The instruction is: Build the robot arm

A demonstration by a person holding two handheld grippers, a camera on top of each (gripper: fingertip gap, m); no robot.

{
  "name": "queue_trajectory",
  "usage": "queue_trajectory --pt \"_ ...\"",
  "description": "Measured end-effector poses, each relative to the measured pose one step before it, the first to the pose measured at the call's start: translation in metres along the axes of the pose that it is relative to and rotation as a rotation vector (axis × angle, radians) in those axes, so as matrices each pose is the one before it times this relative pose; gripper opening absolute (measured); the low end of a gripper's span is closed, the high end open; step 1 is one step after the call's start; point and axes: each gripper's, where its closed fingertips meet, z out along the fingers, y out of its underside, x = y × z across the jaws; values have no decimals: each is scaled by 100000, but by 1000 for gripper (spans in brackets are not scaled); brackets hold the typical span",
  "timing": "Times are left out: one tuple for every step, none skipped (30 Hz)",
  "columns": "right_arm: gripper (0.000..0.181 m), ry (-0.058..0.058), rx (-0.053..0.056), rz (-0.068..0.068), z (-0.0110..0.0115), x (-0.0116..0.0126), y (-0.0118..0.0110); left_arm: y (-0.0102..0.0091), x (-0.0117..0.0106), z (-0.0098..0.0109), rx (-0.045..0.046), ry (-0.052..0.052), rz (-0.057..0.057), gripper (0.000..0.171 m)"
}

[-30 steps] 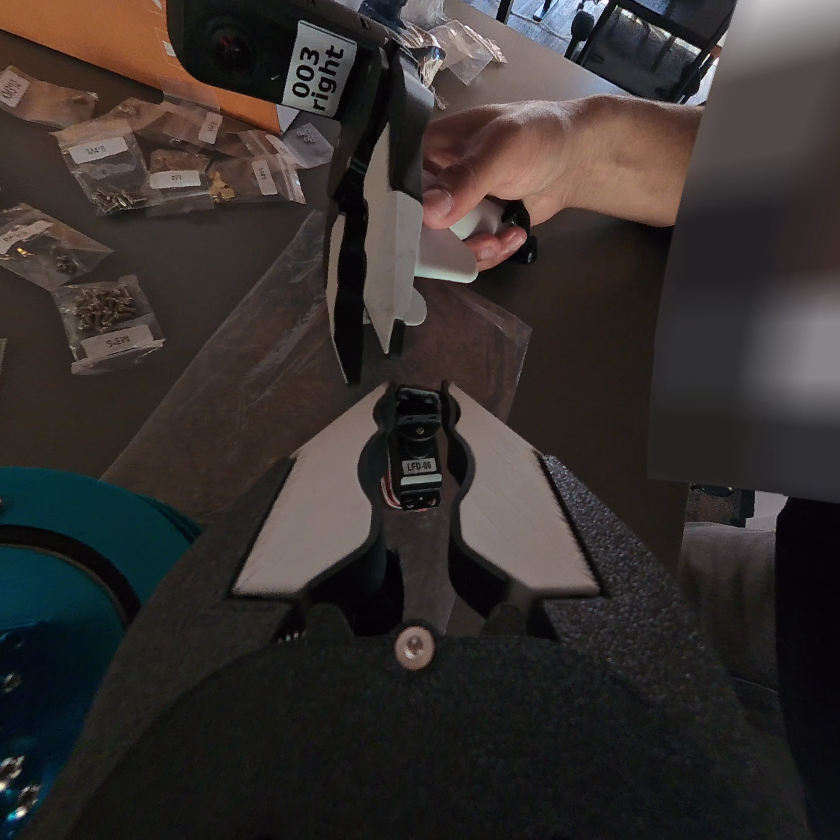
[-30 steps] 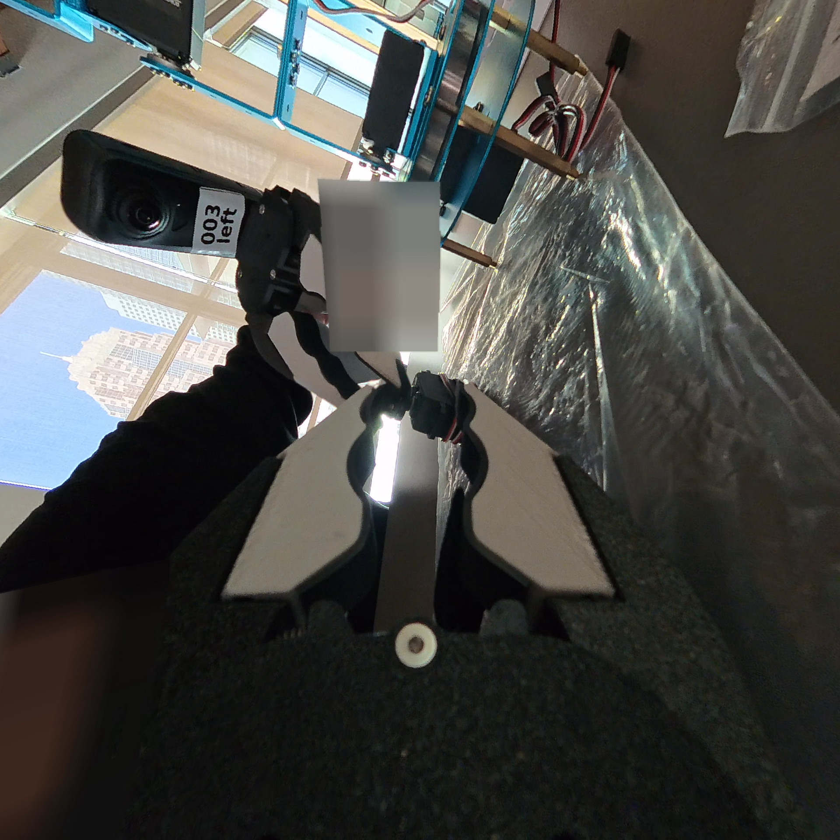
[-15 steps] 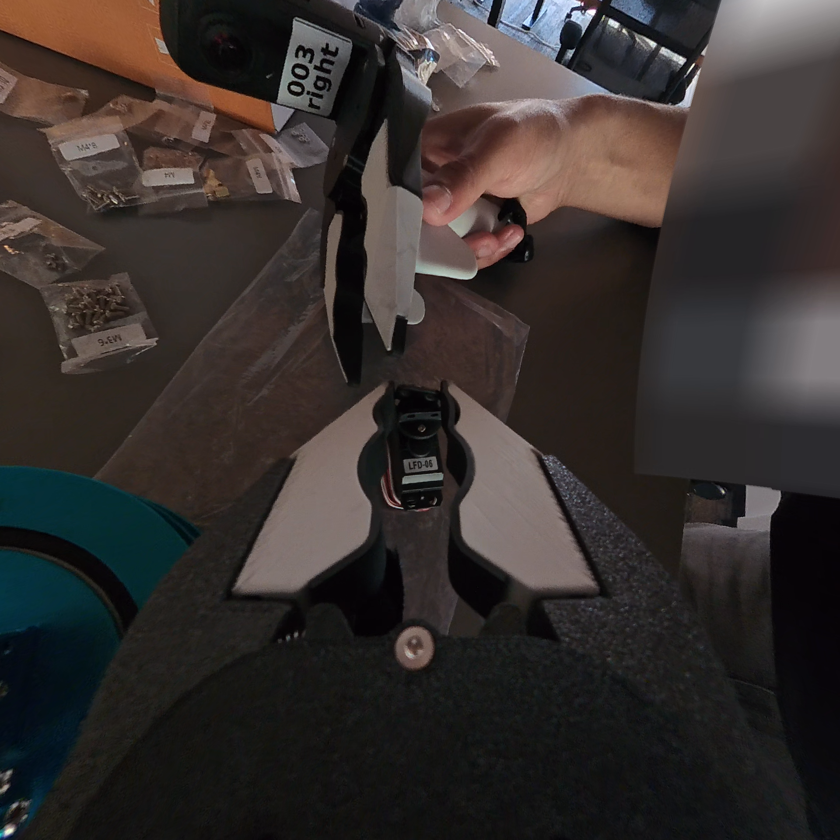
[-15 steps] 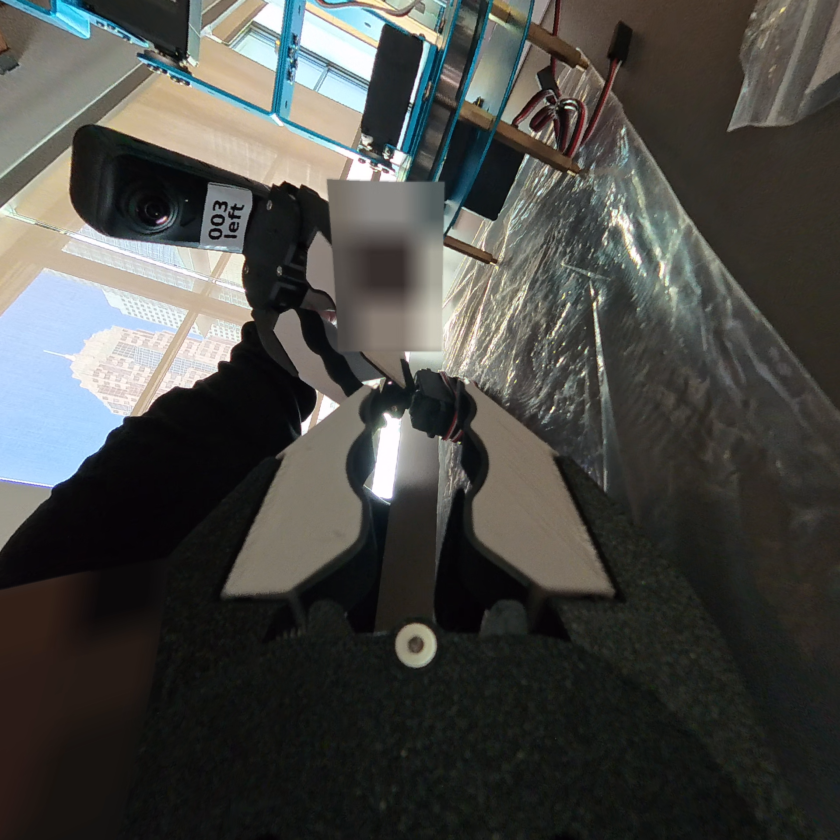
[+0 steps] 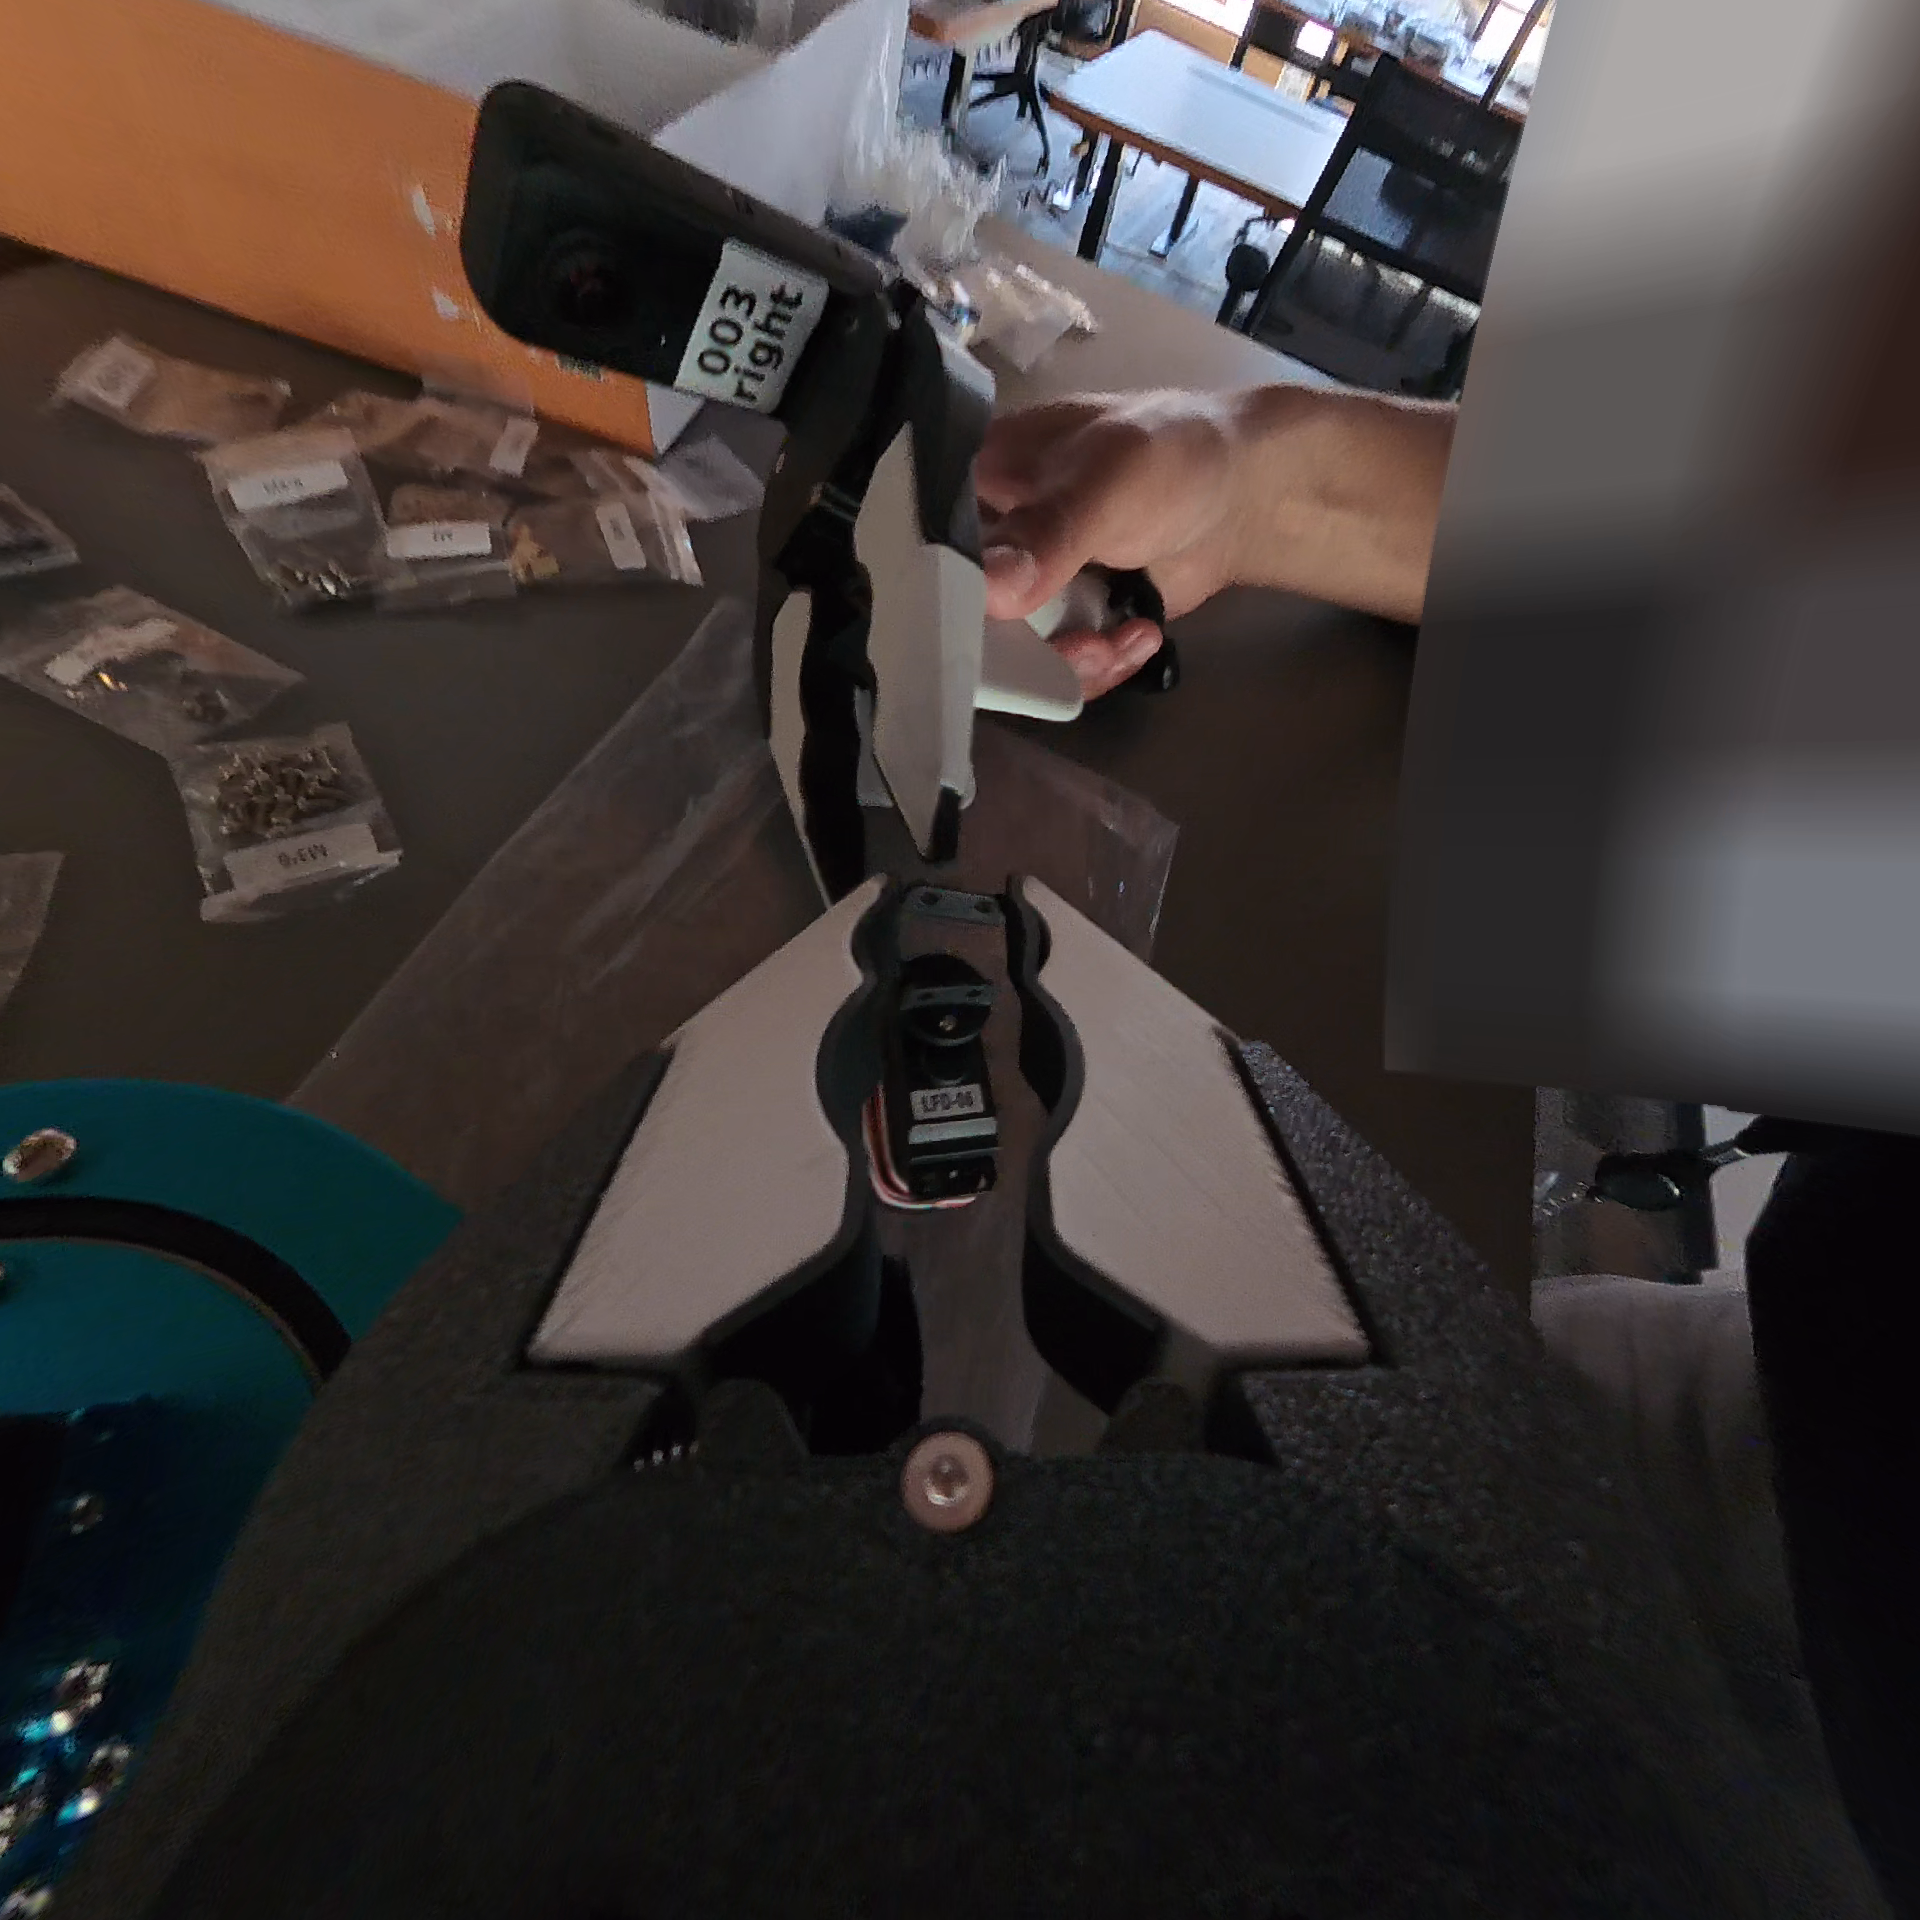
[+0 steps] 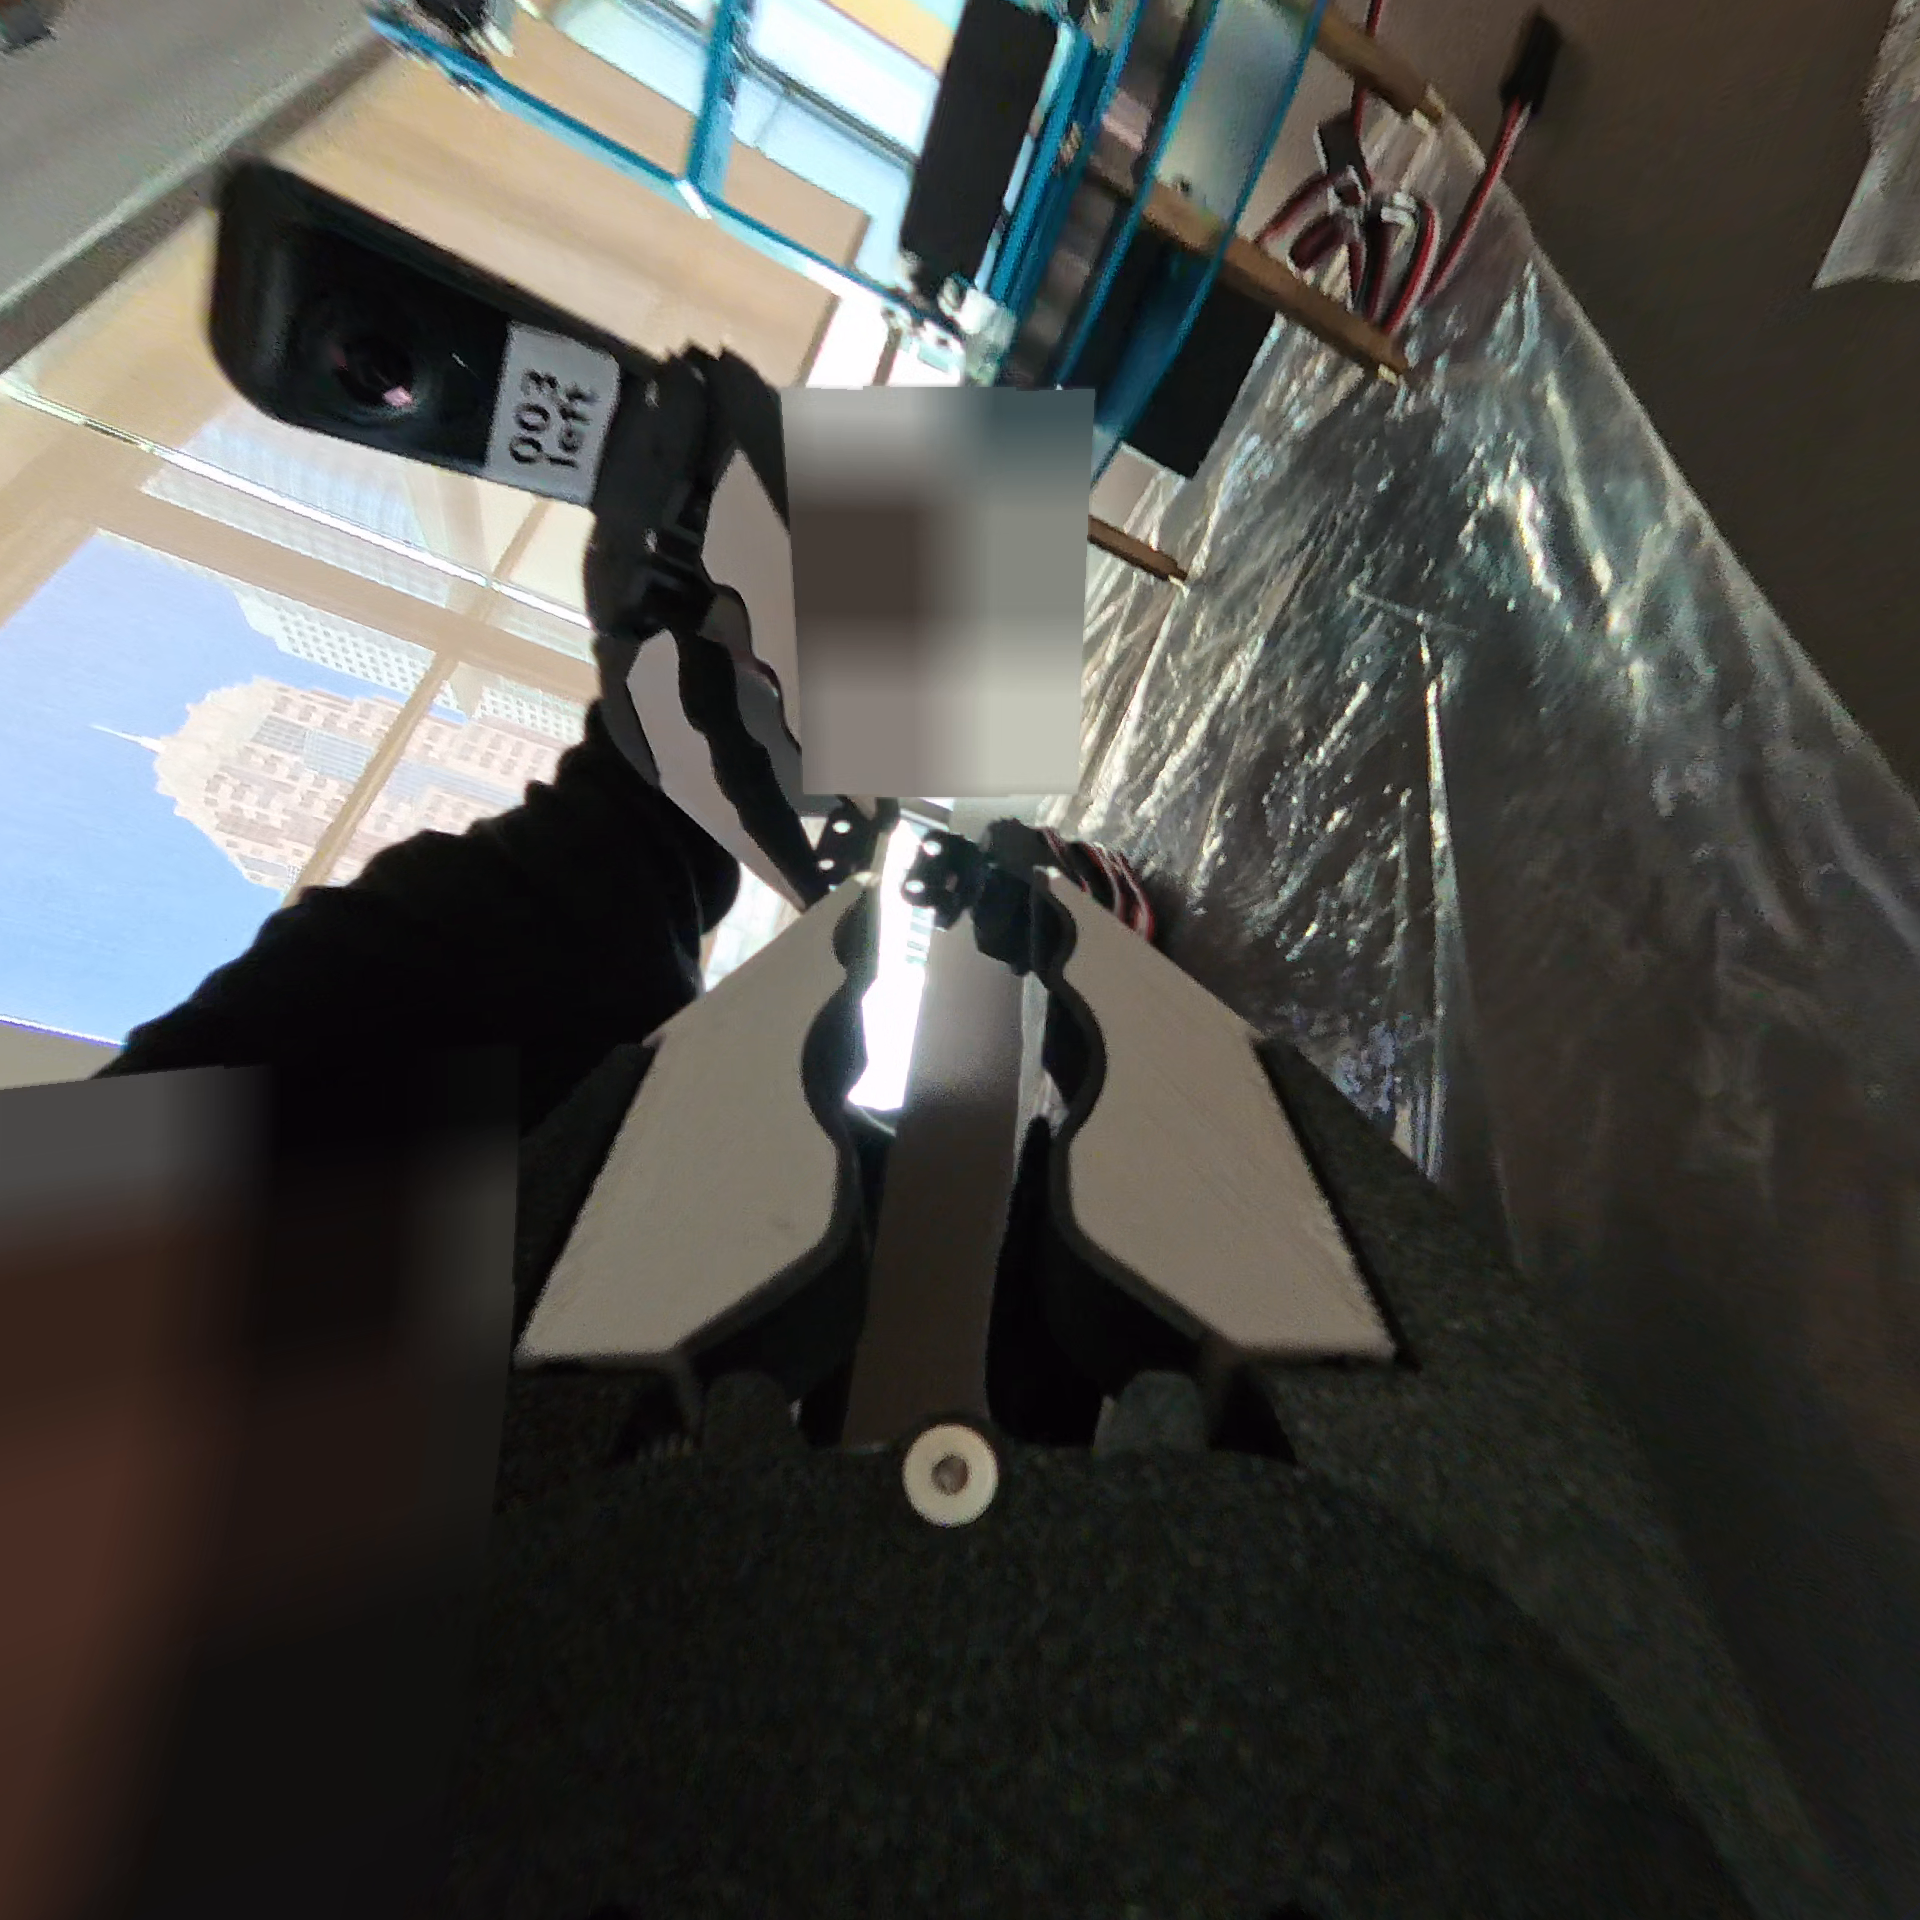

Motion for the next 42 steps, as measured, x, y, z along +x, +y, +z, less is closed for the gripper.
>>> queue_trajectory --pt "29 -1905 3095 -1248 -353 -405 -423 -289 241 -183 1752 -703 1682 19" --pt "27 -1344 3855 -2261 -443 -474 -497 -156 205 -137 876 -1466 2775 18" --pt "25 -1122 3789 -2585 -461 -523 -473 -26 162 -85 250 -2301 3682 19" --pt "22 -1257 3087 -2748 -413 -605 -414 -62 236 -83 823 -2113 3459 18" --pt "21 -397 2778 -3377 -371 -549 -407 -63 357 -53 1004 -1459 2387 18" --pt "18 671 2025 -3863 -347 -455 -284 10 279 7 546 -1834 1923 18" --pt "17 -123 166 -3627 -222 -583 -57 113 112 14 -37 -2680 1872 18" --pt "17 -1312 -1753 -2526 -96 -704 236 -22 -107 -30 967 -3669 1841 18" --pt "19 -1383 -3567 -601 11 -592 550 -117 -121 -83 1606 -3100 1660 18" --pt "22 -1214 -4830 807 77 -381 774 69 -49 4 329 -2126 1214 19" --pt "23 -287 -4323 371 118 -70 742 209 57 91 -402 -1163 1203 18" --pt "22 1604 -1639 -843 88 305 318 143 -86 43 -275 -2340 3141 19" --pt "22 715 12 38 92 270 66 22 -188 17 182 -3093 4174 19" --pt "22 -2172 -398 2278 152 -60 139 -168 -195 24 1287 -2808 1783 19" --pt "24 -2608 -1635 3357 176 -72 333 -221 20 33 1451 -1156 243 19" --pt "25 -1062 -1431 2318 182 94 328 -144 90 85 849 -706 -356 19" --pt "25 268 -830 579 185 192 204 -34 144 132 151 -349 75 19" --pt "24 72 -231 -641 217 72 99 163 28 186 -1573 -1105 1497 19" --pt "25 -1295 -228 -778 261 -180 60 204 -223 213 -2035 -2886 1415 19" --pt "26 -1214 221 -973 274 -227 -17 -1 -12 170 -493 -1659 239 19" --pt "27 662 631 -1571 238 -30 -130 49 233 201 -797 -197 -673 19" --pt "27 3644 1461 -3367 157 295 -267 124 99 173 -1382 -1280 661 19" --pt "27 4999 310 -3402 123 469 -115 287 -197 95 -2511 -3091 3555 19" --pt "27 5732 -493 -3424 81 484 -28 475 -395 27 -3991 -3908 4041 19" --pt "27 6984 -991 -3591 58 609 14 354 -521 3 -3327 -4673 2341 19" --pt "25 4652 -316 -4010 60 150 -103 236 -82 2 -2713 -1924 -38 19" --pt "21 4425 762 -3482 25 -5 -262 77 258 -18 -2068 153 -1454 19" --pt "20 6412 -1026 -2344 120 291 -36 -25 52 -52 -1616 -1678 -1031 19" --pt "18 4153 -2771 -1886 263 -31 221 -43 -23 -83 -1826 -2223 -550 19" --pt "15 4812 -2099 -1537 194 13 57 -83 212 -68 -1460 -399 -841 19" --pt "14 6537 -802 -1575 64 184 -168 -118 154 -49 -1183 -969 -880 19" --pt "12 2503 -1825 -1223 79 -391 -107 -136 74 -36 -724 -1568 -499 18" --pt "14 2876 -3163 789 62 -176 20 -101 245 12 -876 -132 -802 18" --pt "15 3861 -2835 121 30 48 -11 -219 122 8 -95 -750 -1158 18" --pt "14 3583 -612 -2030 -71 15 -215 -81 -213 17 -803 -2323 -601 18" --pt "9 3831 -2190 -1175 -67 230 46 -158 -8 -32 -196 -208 -132 18" --pt "9 1407 -2547 675 -34 -44 33 -51 -12 7 -837 335 -623 18" --pt "8 1108 -1105 -85 -93 -111 -169 -160 -227 -14 82 -1031 -836 18" --pt "4 37 -356 -799 -95 -263 -213 -192 -270 -4 119 -1232 -1076 18" --pt "4 2206 -1245 86 -62 136 -98 -164 -25 17 -164 551 -637 18" --pt "3 1819 -1670 -359 -4 47 -40 -18 -66 45 -827 284 191 18" --pt "2 1720 -1575 -287 27 47 -40 2 -95 19 -578 88 114 18"
